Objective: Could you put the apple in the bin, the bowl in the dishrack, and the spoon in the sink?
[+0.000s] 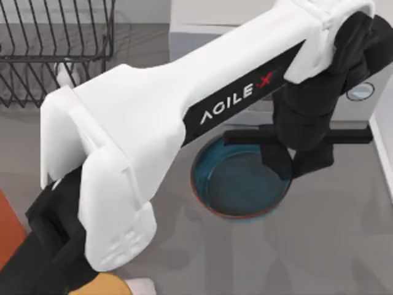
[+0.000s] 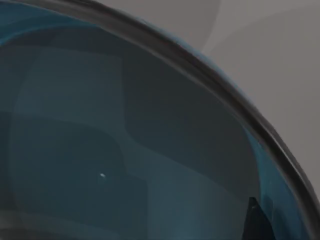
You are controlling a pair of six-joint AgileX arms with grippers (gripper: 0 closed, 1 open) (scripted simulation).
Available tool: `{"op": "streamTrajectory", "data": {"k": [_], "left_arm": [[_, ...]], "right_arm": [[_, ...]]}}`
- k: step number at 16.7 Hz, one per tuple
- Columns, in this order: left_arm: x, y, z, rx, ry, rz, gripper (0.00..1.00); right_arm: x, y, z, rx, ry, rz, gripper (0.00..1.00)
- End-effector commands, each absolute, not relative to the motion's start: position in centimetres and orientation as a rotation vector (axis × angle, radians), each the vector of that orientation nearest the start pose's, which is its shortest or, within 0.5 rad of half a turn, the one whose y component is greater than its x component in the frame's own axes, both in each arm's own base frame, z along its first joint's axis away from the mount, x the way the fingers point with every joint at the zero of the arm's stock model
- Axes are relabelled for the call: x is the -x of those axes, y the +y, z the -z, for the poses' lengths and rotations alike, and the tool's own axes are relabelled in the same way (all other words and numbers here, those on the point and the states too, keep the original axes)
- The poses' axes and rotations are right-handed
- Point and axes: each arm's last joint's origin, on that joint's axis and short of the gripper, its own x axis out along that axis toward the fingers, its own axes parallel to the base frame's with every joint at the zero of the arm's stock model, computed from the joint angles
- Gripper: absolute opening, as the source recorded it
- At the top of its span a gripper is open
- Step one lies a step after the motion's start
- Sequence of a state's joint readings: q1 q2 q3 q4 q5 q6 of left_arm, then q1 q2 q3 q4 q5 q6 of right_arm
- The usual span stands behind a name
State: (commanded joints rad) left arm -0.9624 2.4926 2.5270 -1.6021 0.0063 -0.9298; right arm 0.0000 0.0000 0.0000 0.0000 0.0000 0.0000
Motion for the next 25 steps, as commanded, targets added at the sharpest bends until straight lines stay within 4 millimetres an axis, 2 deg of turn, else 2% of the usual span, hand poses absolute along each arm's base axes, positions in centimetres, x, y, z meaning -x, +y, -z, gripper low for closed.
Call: {"op": "streamTrajectory", "data": {"k": [6, 8, 11, 13, 15, 17, 18, 19, 21, 23, 25], "left_arm": [[-28.1, -38.7, -23.5, 0.001, 1.557, 0.029, 0.0], [-28.5, -37.9, -25.5, 0.054, 1.507, 0.071, 0.0], [-29.5, -34.9, -30.8, 0.174, 1.369, 0.171, 0.0], [-30.0, -31.3, -35.3, 0.267, 1.229, 0.243, 0.0], [-29.8, -26.4, -40.3, 0.361, 1.045, 0.308, 0.0], [-28.0, -20.5, -45.2, 0.436, 0.826, 0.359, 0.0], [-27.0, -17.6, -46.9, 0.455, 0.72, 0.371, 0.0], [-26.0, -15.0, -48.1, 0.463, 0.62, 0.373, 0.0], [-24.3, -10.6, -49.2, 0.445, 0.442, 0.352, 0.0], [-22.3, -6.8, -49.4, 0.395, 0.284, 0.309, 0.0], [-20.6, -3.8, -48.7, 0.32, 0.157, 0.252, 0.0]], "right_arm": [[-10.6, -0.1, -16.0, 0.0, 0.0, 0.0, 1.0], [-10.6, -0.1, -16.0, 0.0, 0.0, 0.0, 1.0], [-10.6, -0.1, -16.0, 0.0, 0.0, 0.0, 1.0], [-10.6, -0.1, -16.0, 0.0, 0.0, 0.0, 1.0], [-10.6, -0.1, -16.0, 0.0, 0.0, 0.0, 1.0], [-10.6, -0.1, -16.0, 0.0, 0.0, 0.0, 1.0], [-10.6, -0.1, -16.0, 0.0, 0.0, 0.0, 1.0], [-10.6, -0.1, -16.0, 0.0, 0.0, 0.0, 1.0], [-10.6, -0.1, -16.0, 0.0, 0.0, 0.0, 1.0], [-10.6, -0.1, -16.0, 0.0, 0.0, 0.0, 1.0], [-10.6, -0.1, -16.0, 0.0, 0.0, 0.0, 1.0]]}}
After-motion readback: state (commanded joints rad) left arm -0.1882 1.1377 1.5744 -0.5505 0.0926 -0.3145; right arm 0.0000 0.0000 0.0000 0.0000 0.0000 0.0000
